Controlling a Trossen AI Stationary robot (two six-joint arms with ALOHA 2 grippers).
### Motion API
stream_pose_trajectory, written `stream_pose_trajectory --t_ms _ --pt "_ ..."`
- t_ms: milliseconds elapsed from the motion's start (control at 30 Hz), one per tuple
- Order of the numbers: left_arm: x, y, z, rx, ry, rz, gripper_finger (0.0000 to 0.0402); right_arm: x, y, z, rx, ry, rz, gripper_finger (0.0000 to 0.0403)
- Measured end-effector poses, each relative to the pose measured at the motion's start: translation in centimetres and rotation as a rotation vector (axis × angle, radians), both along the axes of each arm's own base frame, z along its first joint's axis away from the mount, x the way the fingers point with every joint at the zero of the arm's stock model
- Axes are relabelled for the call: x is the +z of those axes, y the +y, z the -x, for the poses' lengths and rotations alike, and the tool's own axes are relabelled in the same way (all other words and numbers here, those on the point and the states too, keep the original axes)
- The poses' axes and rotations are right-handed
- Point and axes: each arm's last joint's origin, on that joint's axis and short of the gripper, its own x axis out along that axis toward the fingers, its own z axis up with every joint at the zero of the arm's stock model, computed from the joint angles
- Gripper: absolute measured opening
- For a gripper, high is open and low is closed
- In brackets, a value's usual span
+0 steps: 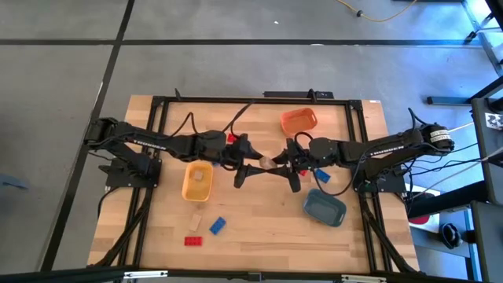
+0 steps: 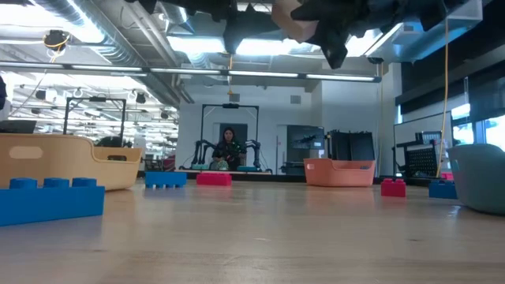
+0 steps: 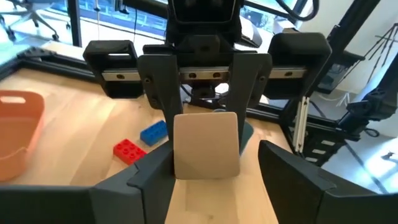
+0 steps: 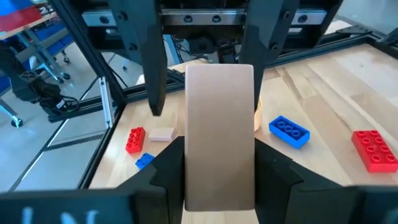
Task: Sort & place blocks by color
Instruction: Put the top brown block into the yellow bin
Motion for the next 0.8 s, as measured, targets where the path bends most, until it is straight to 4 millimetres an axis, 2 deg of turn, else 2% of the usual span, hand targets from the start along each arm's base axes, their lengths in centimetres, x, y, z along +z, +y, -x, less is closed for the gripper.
stream_pose_trajectory --t_ms 200,600,800 --pt "0.0 0.05 -0.01 0.022 0.0 -0.001 0.0194 -0.08 0.0 0.02 0.005 0.006 0.022 0.0132" --pt "-0.29 0.07 -0.17 0.033 0.01 0.005 0.0121 -0.25 0.0 -0.01 0.012 0.015 0.047 0.0132" --pt "-0.54 0.06 -0.25 0.025 0.024 0.006 0.0121 -0.34 0.03 0.0 0.028 0.021 0.043 0.0132"
